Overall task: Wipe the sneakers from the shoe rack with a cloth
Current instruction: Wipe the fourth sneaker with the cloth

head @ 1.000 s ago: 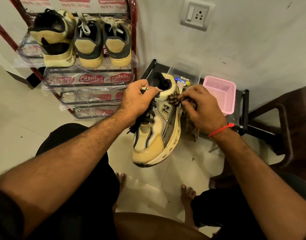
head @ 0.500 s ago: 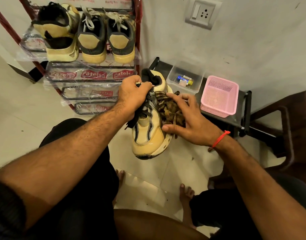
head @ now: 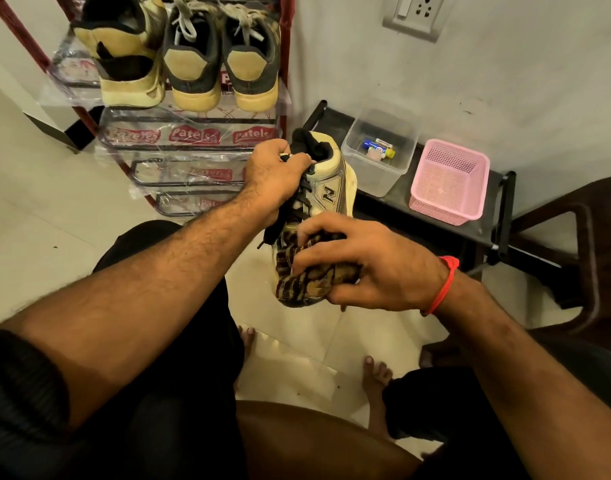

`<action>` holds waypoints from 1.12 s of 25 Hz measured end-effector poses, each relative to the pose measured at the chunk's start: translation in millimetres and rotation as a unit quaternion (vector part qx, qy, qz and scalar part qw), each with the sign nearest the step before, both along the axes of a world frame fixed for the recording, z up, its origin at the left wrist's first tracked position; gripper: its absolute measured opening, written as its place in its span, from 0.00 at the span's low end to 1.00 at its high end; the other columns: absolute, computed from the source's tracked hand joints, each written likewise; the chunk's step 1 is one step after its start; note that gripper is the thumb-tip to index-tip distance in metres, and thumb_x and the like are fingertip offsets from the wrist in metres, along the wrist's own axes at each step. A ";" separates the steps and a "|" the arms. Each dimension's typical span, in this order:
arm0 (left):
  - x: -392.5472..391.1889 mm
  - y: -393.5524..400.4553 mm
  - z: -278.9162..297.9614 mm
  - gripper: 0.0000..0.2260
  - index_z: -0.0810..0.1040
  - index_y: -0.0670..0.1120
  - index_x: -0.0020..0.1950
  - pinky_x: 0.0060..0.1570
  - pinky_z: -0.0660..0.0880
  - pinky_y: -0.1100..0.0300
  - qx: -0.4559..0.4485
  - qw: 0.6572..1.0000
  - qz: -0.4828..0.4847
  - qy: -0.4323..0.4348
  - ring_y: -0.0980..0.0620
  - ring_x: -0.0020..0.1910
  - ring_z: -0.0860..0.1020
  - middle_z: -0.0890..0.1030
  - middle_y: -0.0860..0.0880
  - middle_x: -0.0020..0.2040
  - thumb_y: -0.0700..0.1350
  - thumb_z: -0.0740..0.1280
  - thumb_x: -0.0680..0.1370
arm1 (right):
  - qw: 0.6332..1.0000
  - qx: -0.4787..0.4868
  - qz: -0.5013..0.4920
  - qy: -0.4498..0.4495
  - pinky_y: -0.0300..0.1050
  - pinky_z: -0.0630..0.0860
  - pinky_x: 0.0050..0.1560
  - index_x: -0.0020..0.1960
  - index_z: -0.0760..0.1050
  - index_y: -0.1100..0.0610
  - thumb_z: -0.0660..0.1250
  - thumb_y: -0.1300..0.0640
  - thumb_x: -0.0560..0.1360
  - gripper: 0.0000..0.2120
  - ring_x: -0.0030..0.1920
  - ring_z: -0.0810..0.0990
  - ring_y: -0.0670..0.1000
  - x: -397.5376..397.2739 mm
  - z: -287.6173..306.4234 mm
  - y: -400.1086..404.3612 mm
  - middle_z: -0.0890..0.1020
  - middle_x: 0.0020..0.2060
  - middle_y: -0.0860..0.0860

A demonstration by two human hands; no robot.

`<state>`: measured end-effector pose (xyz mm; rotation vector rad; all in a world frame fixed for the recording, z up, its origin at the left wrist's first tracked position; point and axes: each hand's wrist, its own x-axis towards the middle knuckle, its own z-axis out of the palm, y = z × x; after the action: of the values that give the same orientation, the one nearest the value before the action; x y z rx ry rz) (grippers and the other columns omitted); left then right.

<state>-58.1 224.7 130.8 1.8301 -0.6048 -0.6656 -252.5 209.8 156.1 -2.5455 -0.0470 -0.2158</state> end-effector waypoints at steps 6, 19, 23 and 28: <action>-1.5 1.7 -3.9 0.12 0.72 0.50 0.36 0.35 0.77 0.54 0.007 1.000 -0.006 0.030 0.50 0.35 0.78 0.78 0.48 0.36 0.45 0.72 0.77 | 0.982 -0.043 -0.182 -0.012 0.55 0.80 0.57 0.62 0.79 0.54 0.72 0.54 0.72 0.19 0.60 0.76 0.53 -10.9 -7.0 -38.6 0.74 0.60 0.55; -0.1 2.0 -3.0 0.17 0.68 0.50 0.32 0.31 0.74 0.57 -0.019 0.999 -0.018 0.039 0.52 0.30 0.75 0.74 0.51 0.30 0.43 0.74 0.75 | 0.998 0.006 -0.053 0.047 0.46 0.80 0.57 0.59 0.81 0.53 0.70 0.51 0.72 0.17 0.60 0.76 0.50 -13.4 2.8 -22.1 0.75 0.61 0.52; 1.6 3.4 -1.4 0.18 0.67 0.50 0.33 0.27 0.73 0.60 -0.028 0.997 -0.028 0.064 0.56 0.25 0.75 0.72 0.54 0.26 0.42 0.74 0.75 | 0.995 0.043 0.040 0.078 0.43 0.80 0.55 0.56 0.83 0.54 0.71 0.53 0.71 0.15 0.60 0.77 0.49 -13.6 8.0 -13.8 0.76 0.61 0.52; -0.2 5.0 0.5 0.17 0.67 0.50 0.33 0.29 0.76 0.59 -0.041 0.995 -0.042 0.075 0.56 0.26 0.76 0.73 0.53 0.28 0.41 0.74 0.75 | 0.993 -0.010 -0.112 0.046 0.49 0.81 0.53 0.54 0.84 0.53 0.69 0.48 0.71 0.15 0.56 0.78 0.48 -26.3 8.8 -43.5 0.77 0.57 0.50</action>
<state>-58.3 229.7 131.4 1.6691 -0.6022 -0.8153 -278.8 166.3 164.9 -2.5749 0.2745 -0.1842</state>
